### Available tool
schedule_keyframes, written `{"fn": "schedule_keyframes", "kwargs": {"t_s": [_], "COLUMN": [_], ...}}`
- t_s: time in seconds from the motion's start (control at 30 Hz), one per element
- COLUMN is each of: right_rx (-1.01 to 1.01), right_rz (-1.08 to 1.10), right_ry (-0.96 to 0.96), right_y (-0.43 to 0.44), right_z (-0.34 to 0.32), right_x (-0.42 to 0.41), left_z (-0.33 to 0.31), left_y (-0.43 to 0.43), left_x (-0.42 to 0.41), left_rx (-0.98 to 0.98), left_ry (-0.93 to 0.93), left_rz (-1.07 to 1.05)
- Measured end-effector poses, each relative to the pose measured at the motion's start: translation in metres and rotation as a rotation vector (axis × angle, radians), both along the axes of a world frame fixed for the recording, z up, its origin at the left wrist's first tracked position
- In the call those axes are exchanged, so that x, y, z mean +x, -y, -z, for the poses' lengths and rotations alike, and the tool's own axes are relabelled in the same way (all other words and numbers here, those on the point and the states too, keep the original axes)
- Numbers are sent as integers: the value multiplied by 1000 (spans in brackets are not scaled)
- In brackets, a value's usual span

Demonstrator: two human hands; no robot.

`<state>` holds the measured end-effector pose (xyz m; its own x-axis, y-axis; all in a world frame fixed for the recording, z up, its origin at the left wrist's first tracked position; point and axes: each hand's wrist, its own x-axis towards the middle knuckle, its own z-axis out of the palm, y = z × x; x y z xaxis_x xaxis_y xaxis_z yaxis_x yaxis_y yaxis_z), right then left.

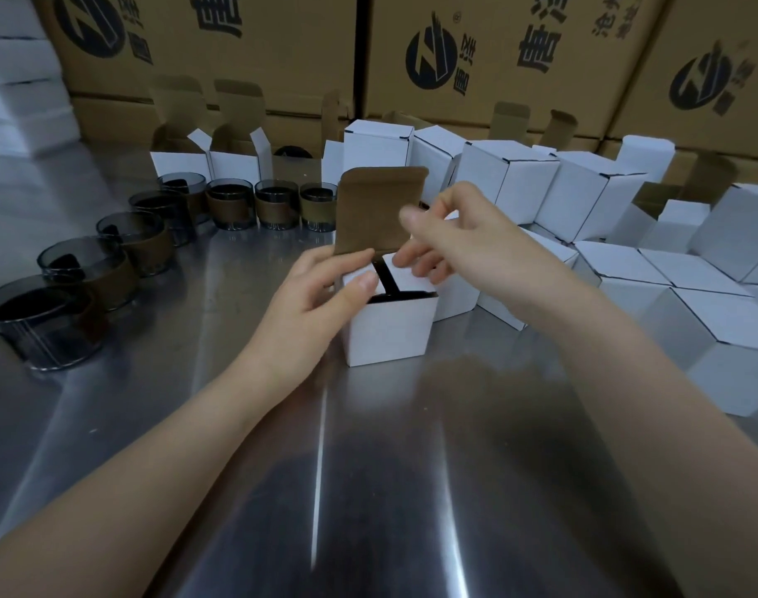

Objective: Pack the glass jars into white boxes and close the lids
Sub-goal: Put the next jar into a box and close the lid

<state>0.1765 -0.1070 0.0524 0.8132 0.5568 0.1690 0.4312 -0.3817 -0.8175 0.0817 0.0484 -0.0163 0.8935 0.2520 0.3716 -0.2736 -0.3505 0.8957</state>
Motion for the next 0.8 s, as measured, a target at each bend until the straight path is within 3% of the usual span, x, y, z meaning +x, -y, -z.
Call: {"fn": "schedule_keyframes", "kwargs": {"t_s": [0.27, 0.5, 0.6, 0.8], "right_rx": [248, 317, 322, 254], "right_rz": [-11, -141, -194, -201], "right_ry": [-192, -113, -79, 83], "right_y": [0, 15, 17, 16], "right_z": [4, 13, 17, 22], "right_x": [6, 9, 10, 8], "left_z": [3, 3, 2, -2], "left_y": [1, -2, -3, -2], "left_x": [8, 2, -1, -2], "left_rx": [-92, -174, -95, -20], "left_ry": [47, 207, 193, 199], "left_rz": [-17, 18, 85, 27]}}
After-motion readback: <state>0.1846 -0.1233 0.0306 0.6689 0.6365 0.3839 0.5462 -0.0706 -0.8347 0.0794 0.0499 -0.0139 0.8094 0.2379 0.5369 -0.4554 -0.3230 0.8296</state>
